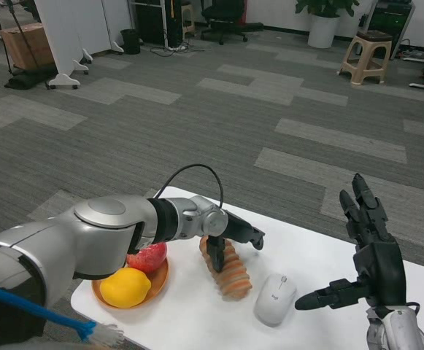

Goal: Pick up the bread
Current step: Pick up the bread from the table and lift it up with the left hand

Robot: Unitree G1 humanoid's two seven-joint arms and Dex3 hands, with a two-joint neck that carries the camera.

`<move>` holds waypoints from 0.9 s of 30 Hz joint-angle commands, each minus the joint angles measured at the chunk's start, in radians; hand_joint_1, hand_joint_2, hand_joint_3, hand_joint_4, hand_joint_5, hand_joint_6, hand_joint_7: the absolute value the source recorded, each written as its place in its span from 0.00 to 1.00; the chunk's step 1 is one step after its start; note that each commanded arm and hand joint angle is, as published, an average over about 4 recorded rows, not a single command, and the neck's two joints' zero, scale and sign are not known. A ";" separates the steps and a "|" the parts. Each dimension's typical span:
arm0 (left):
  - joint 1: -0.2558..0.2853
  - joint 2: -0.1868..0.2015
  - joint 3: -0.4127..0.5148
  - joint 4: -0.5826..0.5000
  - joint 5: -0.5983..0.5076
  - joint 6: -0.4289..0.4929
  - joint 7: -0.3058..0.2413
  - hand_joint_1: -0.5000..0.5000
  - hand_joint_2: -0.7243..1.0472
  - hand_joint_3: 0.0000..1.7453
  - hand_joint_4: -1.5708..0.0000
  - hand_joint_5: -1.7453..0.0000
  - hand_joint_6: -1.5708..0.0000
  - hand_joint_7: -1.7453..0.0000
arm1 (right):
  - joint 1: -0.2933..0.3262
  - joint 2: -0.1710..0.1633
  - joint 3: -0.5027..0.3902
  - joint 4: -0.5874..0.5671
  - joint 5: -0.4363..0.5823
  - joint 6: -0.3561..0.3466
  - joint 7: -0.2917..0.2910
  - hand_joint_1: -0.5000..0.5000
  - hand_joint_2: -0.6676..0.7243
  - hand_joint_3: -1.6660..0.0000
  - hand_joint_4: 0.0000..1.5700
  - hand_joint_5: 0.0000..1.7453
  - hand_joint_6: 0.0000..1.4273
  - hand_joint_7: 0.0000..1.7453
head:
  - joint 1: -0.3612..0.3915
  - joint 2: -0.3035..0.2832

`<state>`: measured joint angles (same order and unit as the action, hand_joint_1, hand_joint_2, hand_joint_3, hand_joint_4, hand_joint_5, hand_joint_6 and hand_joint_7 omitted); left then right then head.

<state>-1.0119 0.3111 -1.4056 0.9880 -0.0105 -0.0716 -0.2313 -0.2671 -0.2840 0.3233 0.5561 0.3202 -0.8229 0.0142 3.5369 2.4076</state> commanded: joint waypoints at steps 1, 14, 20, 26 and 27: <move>0.000 -0.003 0.022 0.012 -0.004 0.001 -0.010 0.18 0.78 0.05 1.00 0.53 1.00 0.68 | 0.000 -0.001 -0.009 0.001 0.008 -0.005 -0.003 0.17 0.59 1.00 0.00 0.10 0.00 0.00 | 0.003 0.002; 0.003 0.003 0.064 0.032 -0.014 0.005 -0.026 0.18 0.60 0.05 1.00 0.53 1.00 0.68 | 0.000 0.000 -0.009 0.001 0.008 -0.005 -0.003 0.17 0.59 1.00 0.00 0.06 0.00 0.00 | 0.016 0.008; 0.002 0.013 0.114 0.033 -0.008 0.005 -0.060 0.18 0.60 0.05 1.00 0.53 1.00 0.68 | 0.000 0.002 -0.009 0.001 0.008 -0.005 -0.003 0.17 0.59 1.00 0.00 0.08 0.00 0.00 | 0.024 0.014; -0.002 0.031 0.125 0.026 -0.008 0.006 -0.108 0.14 0.65 0.05 1.00 0.53 1.00 0.68 | 0.000 0.002 -0.009 0.001 0.008 -0.005 -0.003 0.17 0.59 1.00 0.00 0.08 0.00 0.00 | 0.026 0.010; -0.003 0.032 0.117 0.026 -0.009 0.007 -0.112 0.13 0.65 0.05 1.00 0.53 1.00 0.68 | 0.000 0.002 -0.009 0.001 0.008 -0.005 -0.003 0.17 0.59 1.00 0.00 0.07 0.00 0.00 | 0.027 0.009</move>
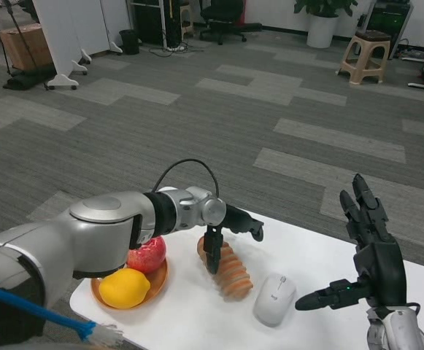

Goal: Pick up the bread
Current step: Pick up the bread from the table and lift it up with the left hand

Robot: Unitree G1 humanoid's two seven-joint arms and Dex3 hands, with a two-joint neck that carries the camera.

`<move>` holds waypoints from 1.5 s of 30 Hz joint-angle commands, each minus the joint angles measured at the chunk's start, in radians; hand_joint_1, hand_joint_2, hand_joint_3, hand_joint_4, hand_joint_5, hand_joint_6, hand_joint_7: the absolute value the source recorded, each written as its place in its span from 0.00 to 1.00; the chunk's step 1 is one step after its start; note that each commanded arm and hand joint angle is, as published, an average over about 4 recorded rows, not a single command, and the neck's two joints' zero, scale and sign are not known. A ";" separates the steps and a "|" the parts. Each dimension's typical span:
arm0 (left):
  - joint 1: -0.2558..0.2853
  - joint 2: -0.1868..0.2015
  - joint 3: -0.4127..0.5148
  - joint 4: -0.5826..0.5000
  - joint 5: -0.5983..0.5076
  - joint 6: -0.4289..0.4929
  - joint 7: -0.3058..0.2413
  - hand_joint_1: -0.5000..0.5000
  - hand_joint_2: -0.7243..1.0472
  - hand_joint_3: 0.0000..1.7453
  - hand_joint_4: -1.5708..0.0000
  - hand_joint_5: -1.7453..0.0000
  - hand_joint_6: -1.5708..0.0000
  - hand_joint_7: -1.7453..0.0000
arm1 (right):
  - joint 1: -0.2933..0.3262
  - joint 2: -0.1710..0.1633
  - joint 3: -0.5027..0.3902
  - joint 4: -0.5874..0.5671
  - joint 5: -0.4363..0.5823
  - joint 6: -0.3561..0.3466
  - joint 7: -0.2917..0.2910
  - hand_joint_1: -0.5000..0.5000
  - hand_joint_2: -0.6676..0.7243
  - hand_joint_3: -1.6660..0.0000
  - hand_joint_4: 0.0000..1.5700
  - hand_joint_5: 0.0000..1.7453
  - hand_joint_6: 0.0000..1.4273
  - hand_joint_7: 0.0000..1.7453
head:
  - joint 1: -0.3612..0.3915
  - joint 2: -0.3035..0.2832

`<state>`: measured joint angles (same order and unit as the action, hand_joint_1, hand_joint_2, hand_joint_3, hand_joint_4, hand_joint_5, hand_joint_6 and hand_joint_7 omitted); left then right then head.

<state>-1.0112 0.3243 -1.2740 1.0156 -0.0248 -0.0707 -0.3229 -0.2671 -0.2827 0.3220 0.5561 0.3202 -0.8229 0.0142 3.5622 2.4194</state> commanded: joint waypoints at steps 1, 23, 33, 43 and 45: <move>-0.006 0.022 -0.032 -0.001 -0.001 0.007 -0.024 0.12 0.65 0.05 1.00 0.53 1.00 0.68 | 0.000 0.000 -0.008 0.001 0.008 -0.005 -0.003 0.17 0.59 1.00 0.00 0.08 0.00 0.00 | 0.002 -0.006; -0.030 -0.005 -0.312 0.016 -0.087 0.006 0.073 0.09 0.89 0.05 1.00 0.53 1.00 0.68 | -0.001 0.000 -0.006 0.004 0.008 -0.005 -0.003 0.17 0.59 1.00 0.00 0.08 0.00 0.00 | 0.000 -0.012; -0.031 -0.012 -0.389 0.017 -0.116 0.006 0.118 0.22 1.00 0.06 1.00 0.53 1.00 0.68 | -0.001 0.000 -0.006 0.004 0.008 -0.005 -0.003 0.17 0.59 1.00 0.00 0.11 0.00 0.00 | -0.001 -0.015; -0.025 -0.020 -0.458 0.036 -0.188 -0.001 0.153 0.22 1.00 0.10 0.92 0.49 0.97 0.52 | -0.001 0.000 -0.007 0.001 0.008 -0.005 -0.003 0.17 0.59 1.00 0.00 0.08 0.00 0.00 | 0.002 -0.014; -0.024 -0.020 -0.457 0.038 -0.188 -0.003 0.157 0.22 1.00 0.10 0.86 0.46 0.92 0.43 | -0.001 0.000 -0.007 0.001 0.008 -0.005 -0.003 0.17 0.59 1.00 0.00 0.07 0.00 0.00 | 0.002 -0.014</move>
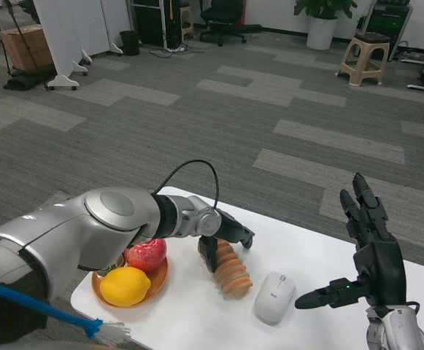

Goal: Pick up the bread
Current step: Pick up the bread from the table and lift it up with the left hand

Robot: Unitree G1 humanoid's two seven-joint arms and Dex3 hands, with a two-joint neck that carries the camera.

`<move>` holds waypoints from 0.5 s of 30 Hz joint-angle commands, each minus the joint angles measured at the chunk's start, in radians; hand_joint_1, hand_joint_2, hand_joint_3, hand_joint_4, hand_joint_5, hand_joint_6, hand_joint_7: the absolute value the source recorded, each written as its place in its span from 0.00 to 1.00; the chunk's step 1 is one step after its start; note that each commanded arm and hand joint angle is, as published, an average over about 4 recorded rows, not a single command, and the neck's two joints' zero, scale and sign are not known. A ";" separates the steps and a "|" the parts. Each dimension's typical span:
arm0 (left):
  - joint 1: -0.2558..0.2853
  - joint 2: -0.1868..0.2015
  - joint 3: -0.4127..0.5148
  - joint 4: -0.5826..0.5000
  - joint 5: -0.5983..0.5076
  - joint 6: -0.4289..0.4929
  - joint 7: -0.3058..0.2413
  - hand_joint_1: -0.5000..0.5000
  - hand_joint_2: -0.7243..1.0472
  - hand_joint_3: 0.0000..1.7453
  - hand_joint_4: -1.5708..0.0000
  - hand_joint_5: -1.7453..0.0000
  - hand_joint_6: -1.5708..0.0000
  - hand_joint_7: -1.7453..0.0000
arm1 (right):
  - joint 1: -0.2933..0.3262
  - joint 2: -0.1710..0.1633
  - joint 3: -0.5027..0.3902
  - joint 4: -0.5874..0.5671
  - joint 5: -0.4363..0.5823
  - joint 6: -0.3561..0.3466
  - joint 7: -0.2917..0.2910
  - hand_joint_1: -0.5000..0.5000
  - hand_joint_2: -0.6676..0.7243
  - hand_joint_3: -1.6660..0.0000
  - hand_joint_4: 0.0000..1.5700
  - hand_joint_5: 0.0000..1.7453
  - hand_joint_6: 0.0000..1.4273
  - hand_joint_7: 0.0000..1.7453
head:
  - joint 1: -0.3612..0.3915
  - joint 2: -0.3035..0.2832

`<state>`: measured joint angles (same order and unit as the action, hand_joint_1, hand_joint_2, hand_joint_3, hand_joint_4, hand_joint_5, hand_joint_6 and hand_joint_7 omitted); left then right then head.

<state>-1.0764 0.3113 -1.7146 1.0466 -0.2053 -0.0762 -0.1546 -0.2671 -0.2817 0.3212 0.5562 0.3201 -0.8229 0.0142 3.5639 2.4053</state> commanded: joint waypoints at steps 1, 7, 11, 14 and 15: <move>0.042 -0.007 -0.015 0.007 -0.008 0.003 -0.012 0.22 1.00 0.10 0.80 0.40 0.85 0.35 | -0.001 -0.001 -0.007 0.001 0.008 -0.005 -0.003 0.17 0.59 1.00 0.00 0.06 0.00 0.00 | 0.000 0.000; 0.066 -0.003 0.077 0.009 0.011 0.003 -0.052 0.20 1.00 0.09 0.49 0.00 0.60 0.06 | -0.001 -0.001 -0.011 -0.002 0.008 -0.005 -0.003 0.17 0.59 1.00 0.00 0.08 0.00 0.00 | -0.006 -0.003; 0.077 0.007 0.168 0.010 0.056 0.004 -0.085 0.21 1.00 0.05 0.43 0.00 0.60 0.04 | -0.001 -0.001 -0.011 -0.003 0.008 -0.005 -0.003 0.17 0.59 1.00 0.00 0.08 0.00 0.00 | -0.006 -0.003; 0.078 0.015 0.181 0.018 0.057 0.007 -0.097 0.23 1.00 0.05 0.36 0.00 0.55 0.04 | 0.000 -0.001 -0.012 -0.005 0.008 -0.005 -0.003 0.17 0.59 1.00 0.00 0.08 0.00 0.00 | -0.006 -0.003; 0.079 0.018 0.183 0.021 0.057 0.009 -0.101 0.24 1.00 0.05 0.34 0.00 0.54 0.04 | 0.000 -0.001 -0.013 -0.005 0.008 -0.005 -0.003 0.17 0.59 1.00 0.00 0.07 0.00 0.00 | -0.006 -0.004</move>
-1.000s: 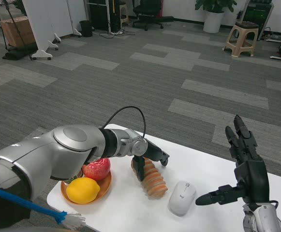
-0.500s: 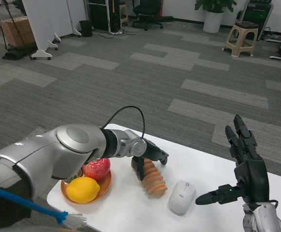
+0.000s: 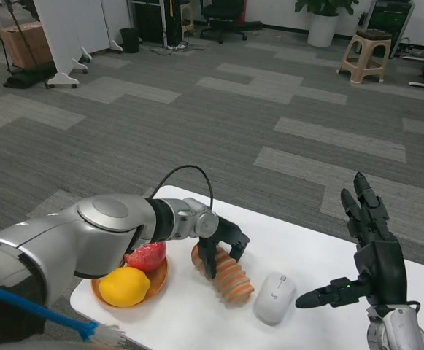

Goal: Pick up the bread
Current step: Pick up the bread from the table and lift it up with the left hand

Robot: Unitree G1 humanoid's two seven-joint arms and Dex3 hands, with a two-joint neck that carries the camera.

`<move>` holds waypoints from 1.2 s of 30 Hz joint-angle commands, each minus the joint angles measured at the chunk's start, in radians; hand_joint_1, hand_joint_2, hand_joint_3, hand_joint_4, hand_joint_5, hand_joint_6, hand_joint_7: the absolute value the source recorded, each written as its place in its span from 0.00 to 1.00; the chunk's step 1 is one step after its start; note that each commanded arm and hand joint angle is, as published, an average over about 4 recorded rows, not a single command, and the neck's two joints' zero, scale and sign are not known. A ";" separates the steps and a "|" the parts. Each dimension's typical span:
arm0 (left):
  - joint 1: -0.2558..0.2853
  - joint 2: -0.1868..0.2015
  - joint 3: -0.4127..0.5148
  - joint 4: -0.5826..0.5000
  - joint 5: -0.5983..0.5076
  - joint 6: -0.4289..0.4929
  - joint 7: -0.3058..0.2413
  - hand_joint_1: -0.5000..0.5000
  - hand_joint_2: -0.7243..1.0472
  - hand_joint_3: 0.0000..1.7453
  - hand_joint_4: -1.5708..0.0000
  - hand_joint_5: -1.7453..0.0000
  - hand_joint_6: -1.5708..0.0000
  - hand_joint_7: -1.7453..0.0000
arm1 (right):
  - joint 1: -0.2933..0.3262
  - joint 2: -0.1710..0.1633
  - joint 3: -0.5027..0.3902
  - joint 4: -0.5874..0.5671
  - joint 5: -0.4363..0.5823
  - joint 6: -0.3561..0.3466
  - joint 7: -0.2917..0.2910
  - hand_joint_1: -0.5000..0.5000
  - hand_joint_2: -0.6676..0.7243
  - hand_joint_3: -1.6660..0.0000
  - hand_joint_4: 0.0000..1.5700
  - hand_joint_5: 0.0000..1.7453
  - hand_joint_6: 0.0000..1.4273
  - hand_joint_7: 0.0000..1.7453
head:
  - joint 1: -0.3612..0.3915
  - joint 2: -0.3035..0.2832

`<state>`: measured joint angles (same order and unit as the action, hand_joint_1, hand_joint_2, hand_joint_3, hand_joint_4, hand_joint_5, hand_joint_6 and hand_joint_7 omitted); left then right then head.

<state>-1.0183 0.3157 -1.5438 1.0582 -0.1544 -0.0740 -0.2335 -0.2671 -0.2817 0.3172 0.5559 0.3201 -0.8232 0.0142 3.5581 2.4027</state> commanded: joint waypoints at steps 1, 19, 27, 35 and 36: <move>0.021 0.018 0.014 0.011 0.004 0.011 -0.030 0.25 1.00 0.05 0.30 0.00 0.50 0.04 | 0.000 -0.002 -0.009 -0.005 0.008 -0.005 -0.003 0.17 0.59 1.00 0.00 0.07 0.00 0.00 | 0.000 -0.003; 0.201 0.098 0.640 -0.036 0.063 -0.043 -0.217 0.33 1.00 0.05 0.24 0.00 0.55 0.04 | 0.006 -0.004 -0.013 -0.012 0.008 -0.005 -0.003 0.17 0.55 1.00 0.00 0.10 0.00 0.00 | 0.002 0.005; 0.348 0.142 1.005 -0.144 0.059 -0.084 -0.247 0.36 1.00 0.05 0.26 0.00 0.56 0.04 | 0.007 -0.004 -0.016 -0.015 0.008 -0.005 -0.003 0.17 0.55 1.00 0.00 0.08 0.00 0.00 | -0.004 0.014; 0.550 0.140 1.334 -0.328 -0.130 -0.219 -0.242 0.38 1.00 0.05 0.26 0.00 0.55 0.04 | 0.008 -0.004 -0.017 -0.017 0.008 -0.005 -0.004 0.17 0.55 1.00 0.00 0.08 0.00 0.00 | -0.011 0.028; 0.563 0.136 1.340 -0.338 -0.169 -0.241 -0.240 0.38 1.00 0.05 0.26 0.00 0.55 0.04 | 0.008 -0.004 -0.016 -0.017 0.008 -0.005 -0.004 0.17 0.55 1.00 0.00 0.07 0.00 0.00 | -0.011 0.030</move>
<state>-0.4840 0.4510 -0.2235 0.7444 -0.2613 -0.2733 -0.4771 -0.2605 -0.2841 0.3055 0.5436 0.3201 -0.8256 0.0139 3.5474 2.4310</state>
